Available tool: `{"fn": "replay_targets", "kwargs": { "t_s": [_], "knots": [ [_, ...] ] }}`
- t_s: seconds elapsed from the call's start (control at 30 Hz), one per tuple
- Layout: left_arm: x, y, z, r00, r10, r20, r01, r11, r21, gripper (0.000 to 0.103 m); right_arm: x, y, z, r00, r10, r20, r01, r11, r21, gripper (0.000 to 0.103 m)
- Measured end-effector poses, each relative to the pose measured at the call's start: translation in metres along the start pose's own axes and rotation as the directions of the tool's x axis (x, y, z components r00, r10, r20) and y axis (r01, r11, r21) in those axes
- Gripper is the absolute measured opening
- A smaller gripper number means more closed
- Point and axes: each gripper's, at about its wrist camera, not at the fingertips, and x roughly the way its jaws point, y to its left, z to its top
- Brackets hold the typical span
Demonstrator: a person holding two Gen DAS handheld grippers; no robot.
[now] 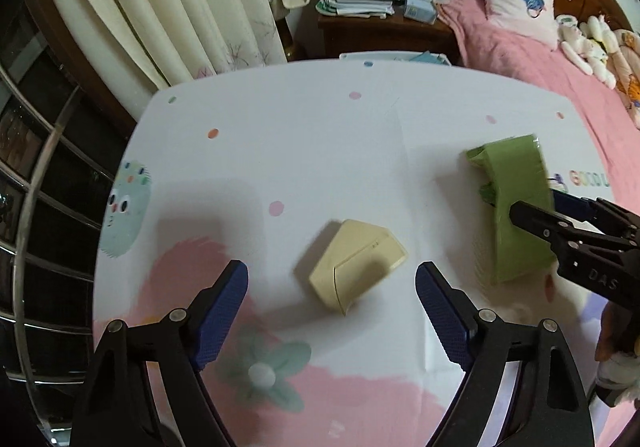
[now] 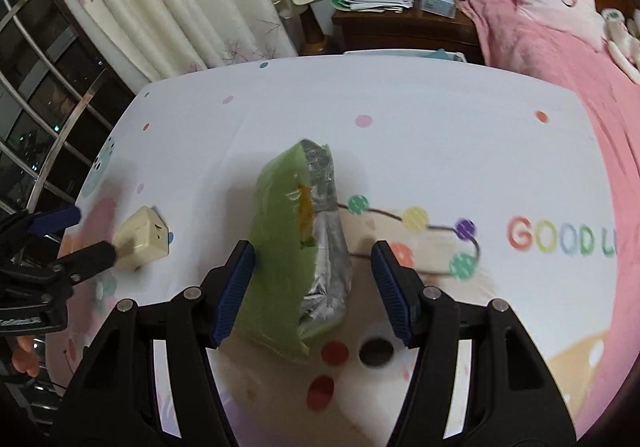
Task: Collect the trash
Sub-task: 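Grasp the cream paper box with the left tool while the right tool grasps the green wrapper, then lift the cream box and green wrapper off the table with both tools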
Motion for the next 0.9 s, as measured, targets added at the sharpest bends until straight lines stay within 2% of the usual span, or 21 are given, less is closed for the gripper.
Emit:
{"fn": "replay_targets", "kwargs": {
  "t_s": [0.13,0.2,0.27,0.33,0.4,0.5,0.53,0.77,0.9],
  "knots": [
    [0.021,0.004,0.002,1.0,-0.001,-0.024,0.001,1.0,-0.015,0.085,0.007,0.012,0.002,1.0,0.008,0.023,-0.006,0.998,-0.057,0.056],
    [0.026,0.006,0.003,1.0,-0.023,-0.021,0.023,0.999,-0.023,0.084,0.01,0.02,0.0,0.999,0.01,0.033,-0.007,0.996,-0.088,0.043],
    [0.028,0.005,0.005,0.999,-0.027,-0.027,0.026,0.999,-0.021,0.084,0.011,0.028,-0.001,0.999,0.016,0.033,-0.012,0.992,-0.122,0.035],
    [0.033,0.003,0.005,0.999,-0.028,-0.04,0.027,1.0,-0.013,0.079,0.014,0.034,-0.002,0.999,0.029,0.027,-0.025,0.99,-0.142,0.033],
    [0.041,0.001,0.002,0.997,-0.037,-0.069,0.037,0.999,-0.009,0.075,0.016,0.04,-0.003,0.999,0.04,0.02,-0.036,0.988,-0.153,0.025],
    [0.049,0.001,-0.004,0.994,-0.059,-0.095,0.057,0.998,-0.023,0.068,0.013,0.047,-0.008,0.998,0.058,0.01,-0.056,0.985,-0.163,0.02],
    [0.048,0.001,-0.004,0.994,-0.062,-0.085,0.06,0.998,-0.031,0.065,0.013,0.048,-0.009,0.998,0.063,0.007,-0.062,0.985,-0.161,0.019],
    [0.046,-0.004,-0.011,0.996,-0.036,-0.085,0.033,0.999,-0.042,0.063,-0.015,0.045,-0.024,0.996,0.093,0.016,-0.091,0.991,-0.103,0.016],
    [0.029,-0.008,-0.023,0.997,-0.031,-0.066,0.028,0.998,-0.049,0.063,-0.04,0.044,-0.032,0.994,0.104,0.035,-0.102,0.992,-0.073,0.016]
  ]
}}
